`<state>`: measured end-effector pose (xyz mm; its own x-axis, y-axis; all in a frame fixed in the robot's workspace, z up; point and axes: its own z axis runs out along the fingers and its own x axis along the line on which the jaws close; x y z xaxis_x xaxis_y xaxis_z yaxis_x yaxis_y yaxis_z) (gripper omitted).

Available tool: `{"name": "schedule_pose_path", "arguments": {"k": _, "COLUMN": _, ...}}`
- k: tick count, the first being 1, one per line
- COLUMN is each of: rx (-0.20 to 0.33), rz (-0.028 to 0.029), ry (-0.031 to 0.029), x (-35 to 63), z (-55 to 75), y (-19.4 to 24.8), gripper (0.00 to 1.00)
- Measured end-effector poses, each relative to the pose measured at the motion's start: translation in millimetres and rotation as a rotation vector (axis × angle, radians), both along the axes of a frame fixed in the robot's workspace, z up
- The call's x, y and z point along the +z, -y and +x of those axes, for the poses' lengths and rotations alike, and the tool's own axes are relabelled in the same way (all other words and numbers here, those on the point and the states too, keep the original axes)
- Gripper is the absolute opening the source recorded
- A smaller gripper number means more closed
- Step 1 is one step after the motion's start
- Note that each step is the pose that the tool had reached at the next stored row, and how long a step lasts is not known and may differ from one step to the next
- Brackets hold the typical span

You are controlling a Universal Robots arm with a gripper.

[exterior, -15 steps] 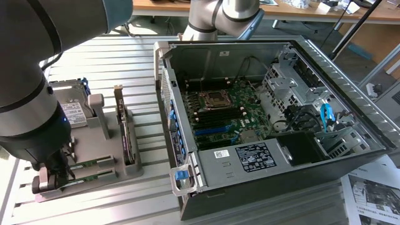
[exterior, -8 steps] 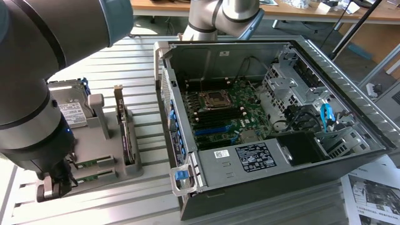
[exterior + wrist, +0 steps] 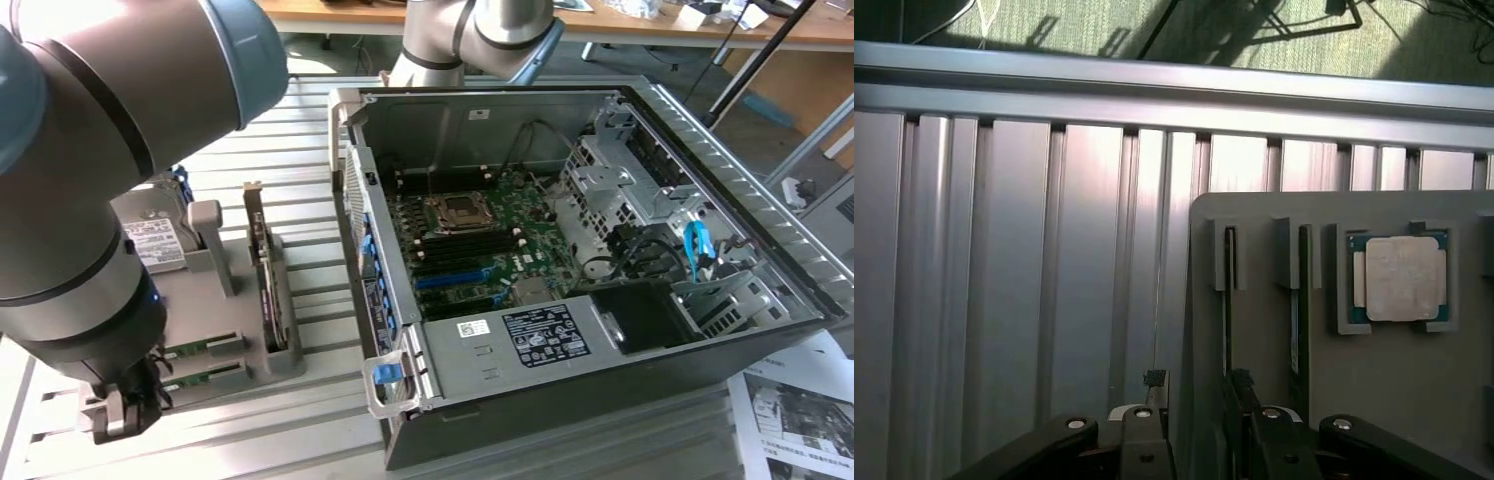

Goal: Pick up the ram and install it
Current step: 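Pick up the ram and move it above insertion slot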

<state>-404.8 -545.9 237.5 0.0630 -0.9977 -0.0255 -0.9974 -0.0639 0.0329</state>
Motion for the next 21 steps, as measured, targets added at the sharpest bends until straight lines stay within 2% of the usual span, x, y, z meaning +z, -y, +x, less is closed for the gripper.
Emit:
{"name": "schedule_pose_path", "arguments": {"k": 6, "rx": 0.012, "rz": 0.0, "ry": 0.0001, "x": -12.0, "z": 0.0, "y": -1.3, "gripper": 0.36}}
{"name": "schedule_pose_path", "arguments": {"k": 8, "rx": 0.017, "rz": -0.0003, "ry": -0.0002, "x": -15.1, "z": 0.0, "y": -4.3, "gripper": 0.36}}
{"name": "schedule_pose_path", "arguments": {"k": 10, "rx": 0.021, "rz": 0.0, "ry": 0.0, "x": -18.4, "z": 0.0, "y": -9.2, "gripper": 0.36}}
{"name": "schedule_pose_path", "arguments": {"k": 12, "rx": 0.024, "rz": 0.0001, "ry": 0.0001, "x": -19.9, "z": 0.1, "y": -11.8, "gripper": 0.36}}
{"name": "schedule_pose_path", "arguments": {"k": 21, "rx": 0.028, "rz": 0.0028, "ry": 0.0, "x": -25.4, "z": 0.1, "y": -14.4, "gripper": 0.36}}
